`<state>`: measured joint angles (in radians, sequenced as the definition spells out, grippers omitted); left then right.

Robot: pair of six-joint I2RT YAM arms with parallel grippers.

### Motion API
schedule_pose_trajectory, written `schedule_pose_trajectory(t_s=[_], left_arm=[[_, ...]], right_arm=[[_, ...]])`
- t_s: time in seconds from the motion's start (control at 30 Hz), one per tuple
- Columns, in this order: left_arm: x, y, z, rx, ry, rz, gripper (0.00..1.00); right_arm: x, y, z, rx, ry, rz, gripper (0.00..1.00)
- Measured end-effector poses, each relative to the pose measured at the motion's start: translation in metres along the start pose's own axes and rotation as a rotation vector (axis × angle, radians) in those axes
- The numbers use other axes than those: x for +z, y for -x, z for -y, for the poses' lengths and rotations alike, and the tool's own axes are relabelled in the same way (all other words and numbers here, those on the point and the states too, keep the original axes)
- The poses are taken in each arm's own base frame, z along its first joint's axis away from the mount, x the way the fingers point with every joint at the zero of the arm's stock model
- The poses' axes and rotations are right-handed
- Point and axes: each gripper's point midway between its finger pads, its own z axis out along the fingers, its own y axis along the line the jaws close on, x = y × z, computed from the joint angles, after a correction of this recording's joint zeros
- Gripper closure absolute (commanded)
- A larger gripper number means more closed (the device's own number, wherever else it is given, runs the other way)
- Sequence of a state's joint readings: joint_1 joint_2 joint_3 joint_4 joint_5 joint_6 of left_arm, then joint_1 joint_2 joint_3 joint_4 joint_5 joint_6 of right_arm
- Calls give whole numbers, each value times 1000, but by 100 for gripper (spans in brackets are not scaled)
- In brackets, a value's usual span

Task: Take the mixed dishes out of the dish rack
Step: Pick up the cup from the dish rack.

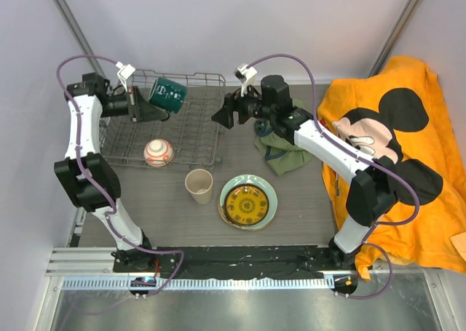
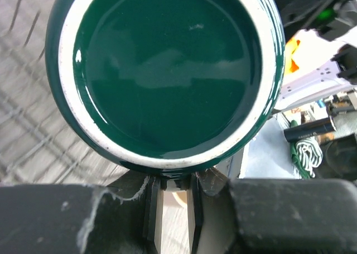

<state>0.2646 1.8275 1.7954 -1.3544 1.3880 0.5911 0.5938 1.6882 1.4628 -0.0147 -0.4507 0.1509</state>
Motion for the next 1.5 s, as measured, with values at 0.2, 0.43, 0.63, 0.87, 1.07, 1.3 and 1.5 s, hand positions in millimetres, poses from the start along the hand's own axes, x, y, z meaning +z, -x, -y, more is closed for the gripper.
schedule_pose_trajectory(t_s=[0.2,0.43,0.63,0.87,1.07,1.3,1.5], left_arm=[[18,19,27,49,-59,-17,100],[54,4,37,22,-141,-99,100],[79,-6,52,37,-202,-158,100],[89,-7,63,68,-234,-173,100],[99,-4,79,129,-276,-182,100],[112,1,90,211,-330,-182,100],[120,-4,89,258,-372,-175,100]], right_arm=[[-4,16,5,27,11,32,22],[-5,35,22,96,45,95,25],[0,33,28,153,74,110,26],[-1,41,14,183,149,139,28],[-1,37,8,227,204,146,30],[2,37,2,276,280,173,35],[-1,41,-4,326,355,206,46]])
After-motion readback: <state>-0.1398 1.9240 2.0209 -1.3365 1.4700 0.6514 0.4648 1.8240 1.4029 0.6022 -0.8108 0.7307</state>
